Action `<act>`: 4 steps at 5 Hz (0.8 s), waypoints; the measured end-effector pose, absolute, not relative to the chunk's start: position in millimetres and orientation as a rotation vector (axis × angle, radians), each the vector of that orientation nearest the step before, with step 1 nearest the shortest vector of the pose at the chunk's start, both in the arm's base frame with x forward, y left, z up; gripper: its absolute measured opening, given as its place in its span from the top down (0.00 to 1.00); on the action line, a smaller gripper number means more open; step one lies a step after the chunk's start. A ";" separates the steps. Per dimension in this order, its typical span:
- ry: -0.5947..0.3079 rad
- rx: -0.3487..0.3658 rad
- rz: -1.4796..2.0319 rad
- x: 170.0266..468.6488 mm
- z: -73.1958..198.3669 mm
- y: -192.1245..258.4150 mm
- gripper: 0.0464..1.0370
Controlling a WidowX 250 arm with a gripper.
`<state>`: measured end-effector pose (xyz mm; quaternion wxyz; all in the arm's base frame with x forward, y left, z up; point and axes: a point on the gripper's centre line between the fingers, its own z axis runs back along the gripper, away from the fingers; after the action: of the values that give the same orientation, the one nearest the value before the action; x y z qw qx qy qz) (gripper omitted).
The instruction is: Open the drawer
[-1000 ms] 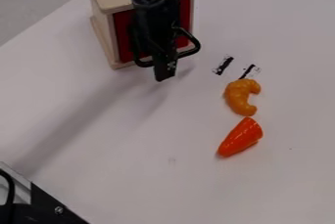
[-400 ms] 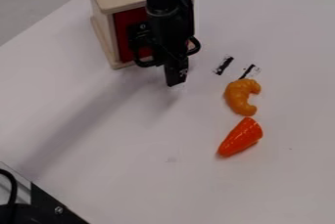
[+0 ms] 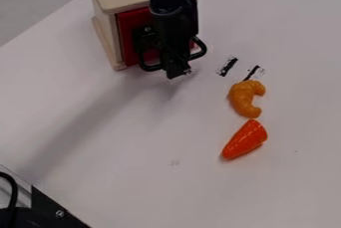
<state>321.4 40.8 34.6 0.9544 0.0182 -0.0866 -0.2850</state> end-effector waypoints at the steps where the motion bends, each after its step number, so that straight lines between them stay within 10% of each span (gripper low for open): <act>1: -0.179 0.055 -0.588 319.0 31.3 38.5 0.91; 4: -0.202 0.070 -0.621 303.0 30.2 17.8 0.93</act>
<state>303.0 17.8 30.2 0.9466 0.0346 -0.0991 -0.3049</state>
